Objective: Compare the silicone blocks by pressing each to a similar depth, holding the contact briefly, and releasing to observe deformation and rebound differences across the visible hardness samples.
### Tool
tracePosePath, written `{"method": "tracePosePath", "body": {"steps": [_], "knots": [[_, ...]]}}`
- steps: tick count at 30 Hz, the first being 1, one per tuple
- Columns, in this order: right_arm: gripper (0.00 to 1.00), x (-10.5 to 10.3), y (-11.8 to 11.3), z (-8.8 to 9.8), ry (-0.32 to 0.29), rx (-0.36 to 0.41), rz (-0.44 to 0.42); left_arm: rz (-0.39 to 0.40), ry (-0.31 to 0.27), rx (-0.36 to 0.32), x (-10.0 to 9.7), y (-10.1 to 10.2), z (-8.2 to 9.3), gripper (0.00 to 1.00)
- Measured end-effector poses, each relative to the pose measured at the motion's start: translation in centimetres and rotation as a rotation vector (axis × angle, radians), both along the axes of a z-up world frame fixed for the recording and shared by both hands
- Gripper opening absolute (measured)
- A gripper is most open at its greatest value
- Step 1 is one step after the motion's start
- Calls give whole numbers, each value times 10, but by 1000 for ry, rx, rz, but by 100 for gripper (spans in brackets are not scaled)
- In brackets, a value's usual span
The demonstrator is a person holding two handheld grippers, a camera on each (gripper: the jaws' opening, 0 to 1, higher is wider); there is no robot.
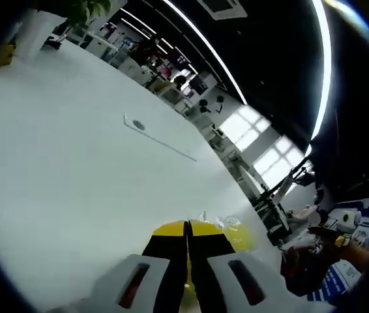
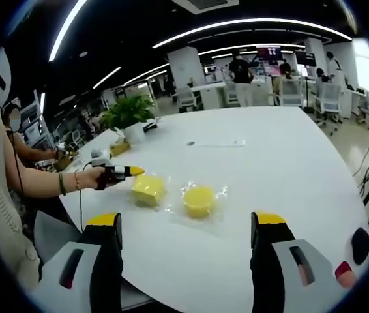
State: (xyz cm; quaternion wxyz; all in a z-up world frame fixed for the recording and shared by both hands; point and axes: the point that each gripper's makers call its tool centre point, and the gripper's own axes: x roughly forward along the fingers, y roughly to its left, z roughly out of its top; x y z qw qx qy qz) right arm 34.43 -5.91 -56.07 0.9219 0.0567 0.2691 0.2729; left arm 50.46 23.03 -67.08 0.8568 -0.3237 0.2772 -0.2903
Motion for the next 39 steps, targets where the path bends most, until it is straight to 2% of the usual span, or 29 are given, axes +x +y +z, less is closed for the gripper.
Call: {"method": "tracePosePath", "body": {"steps": [3,5,6,8,20,23,28,32,39], "knots": [[74,-4,1,1,-2,-4,14,-1,-42,38,-3,-1,10,0],[74,-7,1,2,-6,-4,18,6,-33,21,-5,-3,15,0],[74,-7,1,2,-7,-2,18,8,-46,9,-7,-5,21,0],[74,-9,0,4,-14,3,22,3,-67,35,-9,-6,26,0],[74,-18,1,14,-55,26,49,-40,-137,95,-30,-22,55,0],[74,-22,2,13,-59,10,73,-66,-162,105,-36,-29,63,0],[74,-24,3,18,-81,19,93,-103,-189,149,-44,-36,73,0],[74,-23,2,24,-104,27,99,-133,-214,212,-50,-38,81,0],[74,-22,5,32,-136,47,116,-161,-250,262,-60,-38,100,0]]}}
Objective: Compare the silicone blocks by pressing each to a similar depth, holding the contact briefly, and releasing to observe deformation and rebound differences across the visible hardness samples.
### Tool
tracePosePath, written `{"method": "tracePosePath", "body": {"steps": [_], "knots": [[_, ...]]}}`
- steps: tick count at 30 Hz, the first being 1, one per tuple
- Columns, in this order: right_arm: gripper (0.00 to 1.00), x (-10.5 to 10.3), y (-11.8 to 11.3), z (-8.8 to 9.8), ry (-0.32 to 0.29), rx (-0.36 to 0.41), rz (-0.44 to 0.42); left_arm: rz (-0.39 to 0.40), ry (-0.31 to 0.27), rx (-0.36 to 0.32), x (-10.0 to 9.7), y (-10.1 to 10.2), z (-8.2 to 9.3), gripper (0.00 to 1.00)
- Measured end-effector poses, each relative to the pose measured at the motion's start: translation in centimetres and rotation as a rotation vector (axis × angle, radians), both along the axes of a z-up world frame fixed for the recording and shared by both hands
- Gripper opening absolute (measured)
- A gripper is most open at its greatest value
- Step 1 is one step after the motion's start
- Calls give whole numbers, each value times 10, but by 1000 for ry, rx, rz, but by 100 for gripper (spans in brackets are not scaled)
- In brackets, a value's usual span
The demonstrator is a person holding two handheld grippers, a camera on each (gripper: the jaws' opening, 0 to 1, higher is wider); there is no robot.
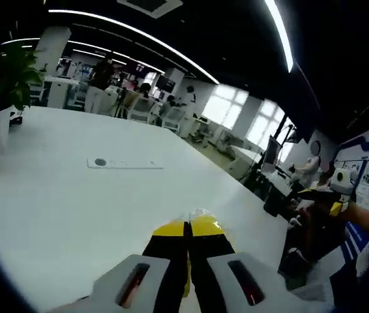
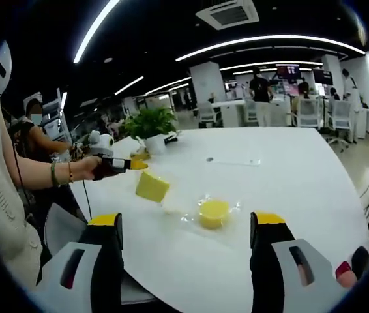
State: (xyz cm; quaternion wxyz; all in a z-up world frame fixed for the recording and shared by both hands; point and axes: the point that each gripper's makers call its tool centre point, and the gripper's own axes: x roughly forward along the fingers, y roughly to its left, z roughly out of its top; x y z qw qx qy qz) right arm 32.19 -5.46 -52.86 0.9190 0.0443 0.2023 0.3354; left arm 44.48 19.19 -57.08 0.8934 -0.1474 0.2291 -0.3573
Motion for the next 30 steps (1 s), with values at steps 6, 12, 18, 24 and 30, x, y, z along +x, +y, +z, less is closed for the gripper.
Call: {"method": "tracePosePath", "body": {"steps": [6,12,18,24,30], "knots": [[74,-2,5,4,-15,10,37,-27,-33,35,-10,-5,14,0],[75,0,10,10,-28,15,82,-71,-75,79,-21,-13,29,0],[75,7,17,18,-51,9,127,-126,-116,119,-33,-26,44,0],[76,16,27,27,-67,6,177,-173,-154,144,-40,-39,58,0],[76,23,38,34,-85,-1,220,-219,-182,155,-44,-50,72,0]]}}
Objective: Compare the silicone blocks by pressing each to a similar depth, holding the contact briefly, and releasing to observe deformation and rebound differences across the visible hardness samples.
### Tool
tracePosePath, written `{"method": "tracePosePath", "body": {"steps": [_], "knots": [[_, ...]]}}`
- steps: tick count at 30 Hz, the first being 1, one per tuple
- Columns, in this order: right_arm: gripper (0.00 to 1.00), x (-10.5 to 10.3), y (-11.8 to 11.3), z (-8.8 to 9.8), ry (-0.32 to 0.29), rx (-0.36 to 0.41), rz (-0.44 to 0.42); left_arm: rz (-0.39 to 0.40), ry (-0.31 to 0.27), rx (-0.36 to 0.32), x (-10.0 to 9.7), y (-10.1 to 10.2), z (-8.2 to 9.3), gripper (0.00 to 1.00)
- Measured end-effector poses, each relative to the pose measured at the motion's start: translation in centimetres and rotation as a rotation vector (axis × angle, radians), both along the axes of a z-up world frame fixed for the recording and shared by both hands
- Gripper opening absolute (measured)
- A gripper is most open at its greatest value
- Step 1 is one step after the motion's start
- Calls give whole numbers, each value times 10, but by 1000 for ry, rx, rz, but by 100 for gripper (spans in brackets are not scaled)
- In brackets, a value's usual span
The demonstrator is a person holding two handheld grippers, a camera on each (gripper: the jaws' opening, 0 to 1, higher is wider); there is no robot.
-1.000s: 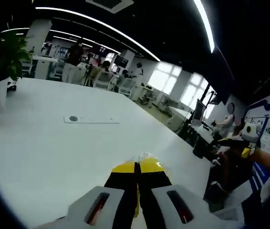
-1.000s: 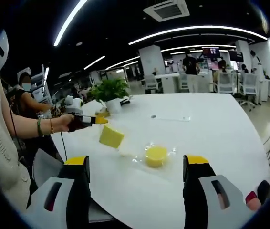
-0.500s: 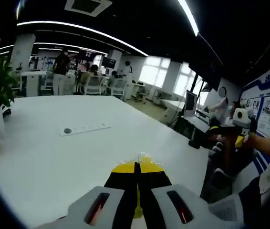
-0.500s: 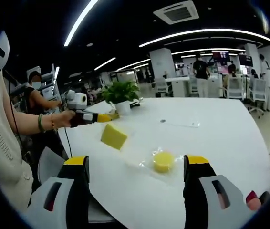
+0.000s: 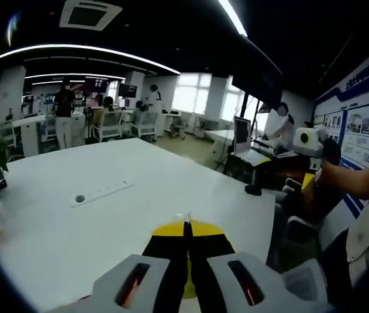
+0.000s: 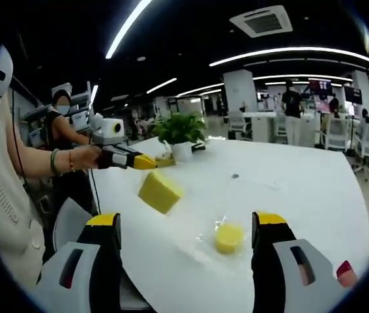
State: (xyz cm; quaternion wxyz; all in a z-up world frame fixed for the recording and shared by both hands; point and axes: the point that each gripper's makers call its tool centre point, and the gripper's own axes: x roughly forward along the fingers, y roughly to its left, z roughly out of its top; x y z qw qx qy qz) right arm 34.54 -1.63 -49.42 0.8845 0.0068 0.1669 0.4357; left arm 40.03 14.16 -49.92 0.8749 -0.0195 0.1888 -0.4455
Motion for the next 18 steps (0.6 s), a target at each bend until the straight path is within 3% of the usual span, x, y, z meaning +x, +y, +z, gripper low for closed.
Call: {"method": "tracePosePath", "body": {"steps": [18], "knots": [[76,27,46,-3,-23,-108,170,-86,-25,23,-5,-20,13,0]]}}
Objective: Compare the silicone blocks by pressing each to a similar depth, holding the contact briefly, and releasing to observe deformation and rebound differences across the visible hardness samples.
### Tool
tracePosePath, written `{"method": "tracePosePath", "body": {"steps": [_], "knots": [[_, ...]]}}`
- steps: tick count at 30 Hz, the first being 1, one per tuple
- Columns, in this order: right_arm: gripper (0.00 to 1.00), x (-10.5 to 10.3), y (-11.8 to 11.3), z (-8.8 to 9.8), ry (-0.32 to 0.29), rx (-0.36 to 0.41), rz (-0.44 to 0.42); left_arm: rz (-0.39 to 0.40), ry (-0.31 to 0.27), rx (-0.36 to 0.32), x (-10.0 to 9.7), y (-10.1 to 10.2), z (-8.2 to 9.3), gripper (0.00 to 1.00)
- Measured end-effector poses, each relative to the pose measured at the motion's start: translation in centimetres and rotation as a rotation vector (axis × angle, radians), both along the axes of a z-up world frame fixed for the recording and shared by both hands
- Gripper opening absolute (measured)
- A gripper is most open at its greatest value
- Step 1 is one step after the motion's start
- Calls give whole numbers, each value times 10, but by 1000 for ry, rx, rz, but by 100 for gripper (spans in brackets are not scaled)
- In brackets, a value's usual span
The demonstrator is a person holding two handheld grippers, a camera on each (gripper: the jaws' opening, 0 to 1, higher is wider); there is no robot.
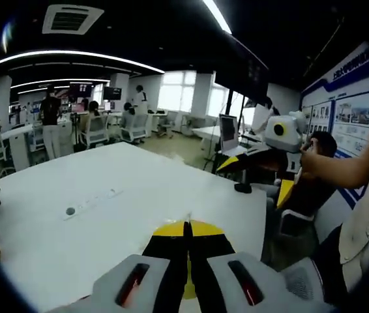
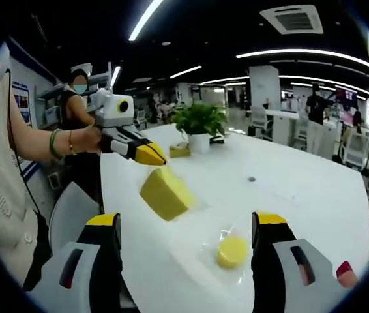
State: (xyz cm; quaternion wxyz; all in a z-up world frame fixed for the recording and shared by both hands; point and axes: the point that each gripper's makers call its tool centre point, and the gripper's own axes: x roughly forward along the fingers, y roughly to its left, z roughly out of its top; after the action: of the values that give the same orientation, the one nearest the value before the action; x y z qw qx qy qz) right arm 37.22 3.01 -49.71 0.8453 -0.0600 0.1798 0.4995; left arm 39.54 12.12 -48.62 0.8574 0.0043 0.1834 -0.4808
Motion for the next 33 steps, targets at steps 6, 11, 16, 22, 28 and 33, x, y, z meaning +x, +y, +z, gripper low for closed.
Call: {"method": "tracePosePath", "body": {"steps": [6,11,16,22,28,33], "knots": [[76,8,13,-5,5,-33,55,-23,7,13,0,-4,-4,0],[76,12,22,-12,13,-59,93,-33,11,15,1,-5,-5,0],[75,14,31,-17,26,-71,124,-51,22,14,0,-7,-5,0],[75,13,43,-26,43,-95,168,-81,17,29,-2,-13,-5,0],[75,14,53,-33,48,-118,206,-103,13,34,-3,-17,-5,0],[74,13,61,-37,57,-134,242,-126,16,40,-5,-21,-5,0]]}}
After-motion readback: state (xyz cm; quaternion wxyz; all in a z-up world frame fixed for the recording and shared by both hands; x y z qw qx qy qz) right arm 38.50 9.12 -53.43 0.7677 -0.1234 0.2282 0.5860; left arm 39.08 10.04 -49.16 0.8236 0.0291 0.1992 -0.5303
